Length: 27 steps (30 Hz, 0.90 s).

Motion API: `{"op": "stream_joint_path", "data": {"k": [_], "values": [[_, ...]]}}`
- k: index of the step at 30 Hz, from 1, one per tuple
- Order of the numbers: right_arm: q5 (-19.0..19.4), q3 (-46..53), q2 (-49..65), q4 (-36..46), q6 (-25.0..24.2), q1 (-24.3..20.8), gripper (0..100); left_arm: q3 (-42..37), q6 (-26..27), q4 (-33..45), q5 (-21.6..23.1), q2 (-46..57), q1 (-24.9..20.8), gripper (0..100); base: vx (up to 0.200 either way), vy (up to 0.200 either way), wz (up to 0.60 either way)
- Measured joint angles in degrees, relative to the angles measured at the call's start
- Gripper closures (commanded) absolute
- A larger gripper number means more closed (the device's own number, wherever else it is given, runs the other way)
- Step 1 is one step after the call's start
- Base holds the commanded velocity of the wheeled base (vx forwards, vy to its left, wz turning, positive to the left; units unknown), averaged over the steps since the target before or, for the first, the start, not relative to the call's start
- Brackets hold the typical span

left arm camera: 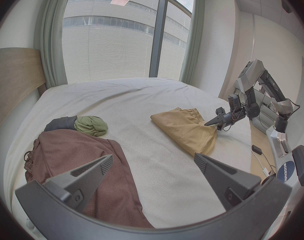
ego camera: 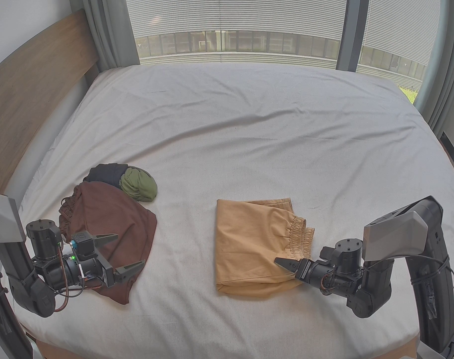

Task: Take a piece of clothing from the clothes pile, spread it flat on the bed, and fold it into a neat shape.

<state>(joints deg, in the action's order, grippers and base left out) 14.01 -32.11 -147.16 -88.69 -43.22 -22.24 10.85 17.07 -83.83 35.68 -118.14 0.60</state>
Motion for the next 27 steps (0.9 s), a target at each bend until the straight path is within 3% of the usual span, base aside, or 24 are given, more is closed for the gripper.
{"op": "stream_joint_path", "data": {"k": [1,2,27], "values": [[0.0,0.0,0.0,0.0,0.0,0.0,0,0.0,0.0,0.0,0.0,0.0,0.0,0,0.000,0.000,0.00],[0.0,0.0,0.0,0.0,0.0,0.0,100,0.0,0.0,0.0,0.0,0.0,0.0,0,0.000,0.000,0.00],[0.4,0.7,1.1,0.0,0.0,-0.4,100,-0.2,0.0,-0.2,-0.1,0.1,0.0,0,0.000,0.000,0.00]]}}
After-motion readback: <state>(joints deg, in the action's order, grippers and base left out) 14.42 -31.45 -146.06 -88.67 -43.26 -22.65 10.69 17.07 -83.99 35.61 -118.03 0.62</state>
